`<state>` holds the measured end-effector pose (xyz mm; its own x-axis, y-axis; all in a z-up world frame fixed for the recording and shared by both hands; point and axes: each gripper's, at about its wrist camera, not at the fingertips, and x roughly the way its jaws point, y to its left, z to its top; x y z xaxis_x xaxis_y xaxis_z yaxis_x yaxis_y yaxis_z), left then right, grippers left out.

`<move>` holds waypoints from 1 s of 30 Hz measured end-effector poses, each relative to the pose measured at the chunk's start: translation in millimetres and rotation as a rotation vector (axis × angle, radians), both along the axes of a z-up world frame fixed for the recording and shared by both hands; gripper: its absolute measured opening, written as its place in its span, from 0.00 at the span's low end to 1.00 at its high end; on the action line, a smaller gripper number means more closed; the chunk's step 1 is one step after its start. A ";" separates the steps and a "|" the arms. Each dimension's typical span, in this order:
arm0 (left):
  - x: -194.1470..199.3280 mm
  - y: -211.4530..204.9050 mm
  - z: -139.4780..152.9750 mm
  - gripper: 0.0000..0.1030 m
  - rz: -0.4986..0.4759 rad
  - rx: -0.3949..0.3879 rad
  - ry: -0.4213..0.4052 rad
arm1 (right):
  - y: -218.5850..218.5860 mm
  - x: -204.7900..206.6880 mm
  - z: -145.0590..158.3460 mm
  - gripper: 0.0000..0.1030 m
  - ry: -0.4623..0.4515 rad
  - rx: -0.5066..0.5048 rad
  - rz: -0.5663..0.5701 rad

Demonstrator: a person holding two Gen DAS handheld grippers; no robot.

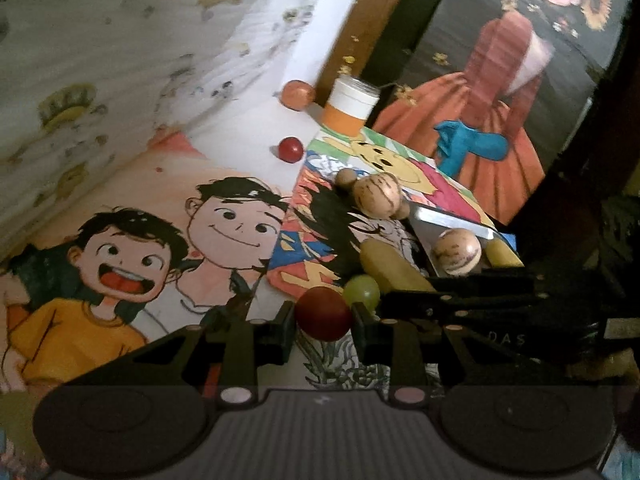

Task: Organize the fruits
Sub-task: 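Grasp the red tomato with the left tool while the right tool holds the banana, then place the banana on the tray with the right tool while the left tool drops the tomato there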

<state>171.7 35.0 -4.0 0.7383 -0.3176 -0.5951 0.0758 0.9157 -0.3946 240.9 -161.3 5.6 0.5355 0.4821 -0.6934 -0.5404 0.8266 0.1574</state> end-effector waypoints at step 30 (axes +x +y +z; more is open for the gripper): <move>26.7 -120.6 30.0 0.32 -0.232 0.054 -0.063 | -145.8 -56.8 31.4 0.31 -0.226 0.045 -0.502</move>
<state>198.4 -85.6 26.0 0.6853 -0.4518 -0.5711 0.3093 0.8906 -0.3335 184.1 -307.2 36.9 0.8403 0.1559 -0.5192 -0.1063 0.9866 0.1241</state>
